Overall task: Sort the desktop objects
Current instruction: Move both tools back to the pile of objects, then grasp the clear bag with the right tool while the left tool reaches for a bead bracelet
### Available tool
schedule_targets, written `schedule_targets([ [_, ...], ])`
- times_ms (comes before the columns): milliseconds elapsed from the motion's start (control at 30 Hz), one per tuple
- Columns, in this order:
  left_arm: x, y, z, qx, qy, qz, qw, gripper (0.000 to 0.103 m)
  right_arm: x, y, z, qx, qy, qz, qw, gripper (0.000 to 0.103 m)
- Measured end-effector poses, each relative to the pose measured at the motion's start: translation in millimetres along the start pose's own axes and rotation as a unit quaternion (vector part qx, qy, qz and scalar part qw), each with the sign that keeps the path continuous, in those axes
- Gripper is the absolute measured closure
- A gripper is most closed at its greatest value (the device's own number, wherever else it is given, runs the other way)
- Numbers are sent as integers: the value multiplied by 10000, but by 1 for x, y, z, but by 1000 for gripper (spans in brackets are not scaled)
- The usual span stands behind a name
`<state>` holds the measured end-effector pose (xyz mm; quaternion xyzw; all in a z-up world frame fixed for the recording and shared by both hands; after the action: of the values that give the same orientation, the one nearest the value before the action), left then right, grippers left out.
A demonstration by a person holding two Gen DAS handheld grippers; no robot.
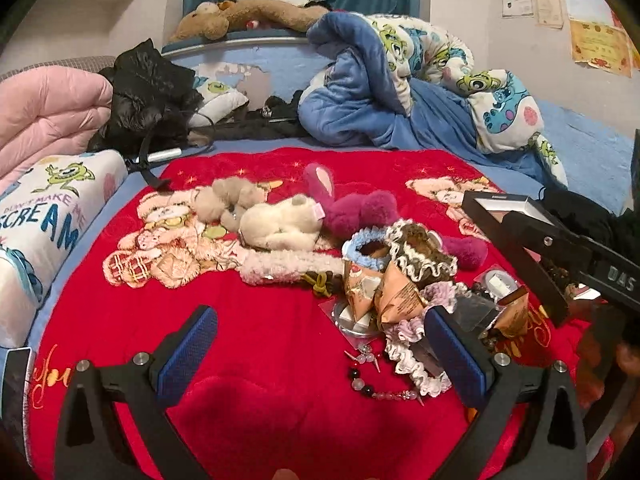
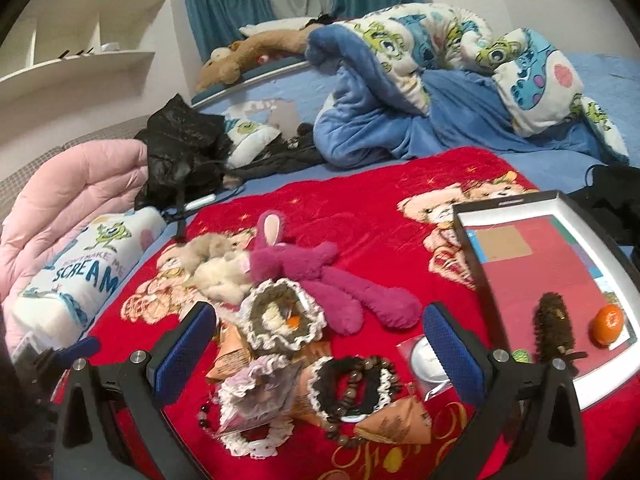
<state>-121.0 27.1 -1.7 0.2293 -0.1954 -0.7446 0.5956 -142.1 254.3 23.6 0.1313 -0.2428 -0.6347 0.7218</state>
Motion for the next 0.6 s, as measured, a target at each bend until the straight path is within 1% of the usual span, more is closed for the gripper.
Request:
schedule_targets([
  [133, -5, -12, -4, 192, -32, -57, 9998, 0, 5, -7, -6, 190, 76, 85, 9998, 0],
  [300, -15, -15, -8, 246, -243, -14, 9994, 0, 12, -13, -11, 372, 298, 51, 9988, 0],
  [400, -13, -18, -11, 343, -229, -30, 9991, 0, 12, -17, -12, 466, 280, 65, 9985, 0],
  [600, -4, -27, -17, 541, -167, 51, 9984, 0, 11, -19, -16, 626, 160, 155, 9978, 0],
])
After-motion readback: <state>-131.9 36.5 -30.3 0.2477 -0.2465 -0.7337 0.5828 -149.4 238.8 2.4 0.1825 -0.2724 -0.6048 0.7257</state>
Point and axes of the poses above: each gripper's, at about its wrist camera, not at the fingertips, and y roughly against the way its jaws point, x to its left, z to its top, the point moved 1 cm from there along -y, roughly the way its jaws point, and after that the axes turned 5 degrees about -z, right-handed, at the moved point
